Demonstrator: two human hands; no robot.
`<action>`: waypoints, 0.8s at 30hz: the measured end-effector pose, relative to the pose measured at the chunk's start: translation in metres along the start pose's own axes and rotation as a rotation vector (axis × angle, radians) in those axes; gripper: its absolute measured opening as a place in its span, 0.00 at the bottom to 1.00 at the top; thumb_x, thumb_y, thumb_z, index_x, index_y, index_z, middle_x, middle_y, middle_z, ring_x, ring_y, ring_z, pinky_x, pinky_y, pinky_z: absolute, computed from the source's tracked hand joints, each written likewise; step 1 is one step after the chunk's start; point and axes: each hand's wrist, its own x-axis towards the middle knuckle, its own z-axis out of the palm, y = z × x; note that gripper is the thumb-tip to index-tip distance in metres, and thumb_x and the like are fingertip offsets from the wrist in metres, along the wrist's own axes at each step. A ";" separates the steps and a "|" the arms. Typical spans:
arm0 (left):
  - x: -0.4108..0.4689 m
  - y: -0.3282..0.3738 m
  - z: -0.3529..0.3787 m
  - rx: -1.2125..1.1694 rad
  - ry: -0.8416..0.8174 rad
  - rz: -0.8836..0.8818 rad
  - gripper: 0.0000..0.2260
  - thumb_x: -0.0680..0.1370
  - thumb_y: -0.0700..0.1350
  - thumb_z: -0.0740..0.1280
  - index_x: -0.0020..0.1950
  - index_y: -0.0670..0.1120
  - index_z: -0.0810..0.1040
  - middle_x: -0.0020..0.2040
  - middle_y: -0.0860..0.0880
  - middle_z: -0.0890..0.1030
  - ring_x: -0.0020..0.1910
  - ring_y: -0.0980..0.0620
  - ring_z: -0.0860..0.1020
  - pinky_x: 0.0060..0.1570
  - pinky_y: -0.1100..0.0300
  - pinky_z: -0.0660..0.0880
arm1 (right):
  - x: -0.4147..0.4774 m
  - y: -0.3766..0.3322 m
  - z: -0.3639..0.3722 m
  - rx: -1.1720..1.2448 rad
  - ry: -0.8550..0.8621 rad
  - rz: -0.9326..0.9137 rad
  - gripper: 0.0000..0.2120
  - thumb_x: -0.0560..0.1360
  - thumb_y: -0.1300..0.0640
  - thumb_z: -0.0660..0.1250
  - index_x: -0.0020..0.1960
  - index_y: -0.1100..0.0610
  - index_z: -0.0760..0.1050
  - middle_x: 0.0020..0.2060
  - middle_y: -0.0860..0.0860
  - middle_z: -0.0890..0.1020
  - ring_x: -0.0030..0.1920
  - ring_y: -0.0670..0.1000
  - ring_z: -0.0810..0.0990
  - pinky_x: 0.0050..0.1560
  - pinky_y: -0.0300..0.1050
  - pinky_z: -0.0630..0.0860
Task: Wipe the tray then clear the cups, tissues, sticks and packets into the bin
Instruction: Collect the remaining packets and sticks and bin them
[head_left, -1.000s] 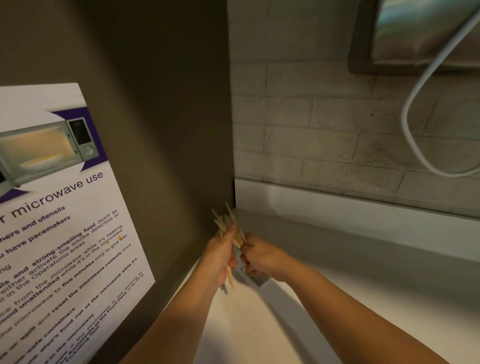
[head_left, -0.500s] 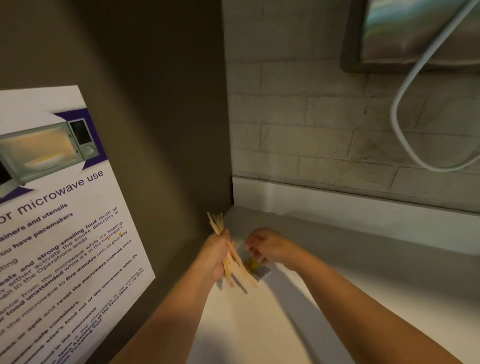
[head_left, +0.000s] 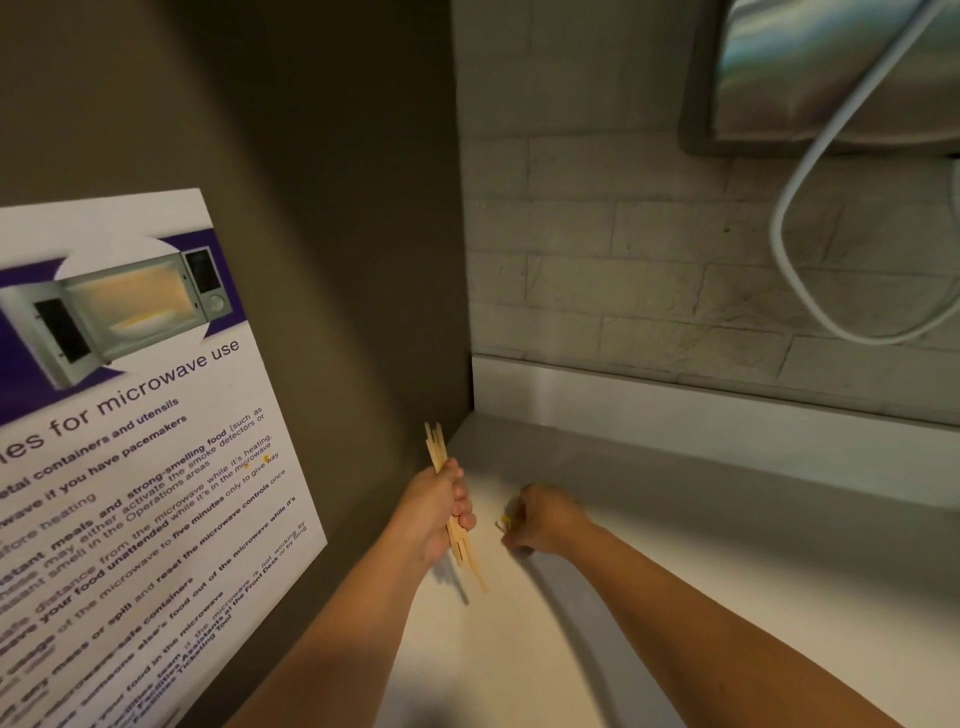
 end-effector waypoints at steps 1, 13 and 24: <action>-0.003 0.000 0.000 0.008 0.003 -0.003 0.12 0.83 0.44 0.53 0.40 0.44 0.66 0.26 0.51 0.62 0.17 0.58 0.59 0.18 0.67 0.59 | -0.002 0.001 0.001 0.031 -0.015 0.017 0.17 0.68 0.55 0.71 0.56 0.56 0.76 0.55 0.51 0.79 0.57 0.53 0.77 0.58 0.46 0.74; -0.032 -0.012 0.011 0.054 0.044 -0.007 0.14 0.83 0.45 0.54 0.38 0.44 0.66 0.26 0.50 0.64 0.23 0.55 0.62 0.26 0.62 0.63 | -0.047 0.006 -0.016 0.642 -0.032 0.017 0.13 0.77 0.56 0.64 0.35 0.58 0.71 0.36 0.57 0.79 0.39 0.53 0.76 0.42 0.45 0.71; -0.091 -0.033 0.058 -0.105 -0.048 0.023 0.13 0.83 0.45 0.53 0.45 0.43 0.73 0.41 0.42 0.78 0.40 0.47 0.78 0.40 0.52 0.74 | -0.117 0.026 -0.033 1.304 -0.216 -0.070 0.05 0.80 0.57 0.60 0.48 0.55 0.74 0.40 0.52 0.79 0.43 0.52 0.77 0.47 0.48 0.75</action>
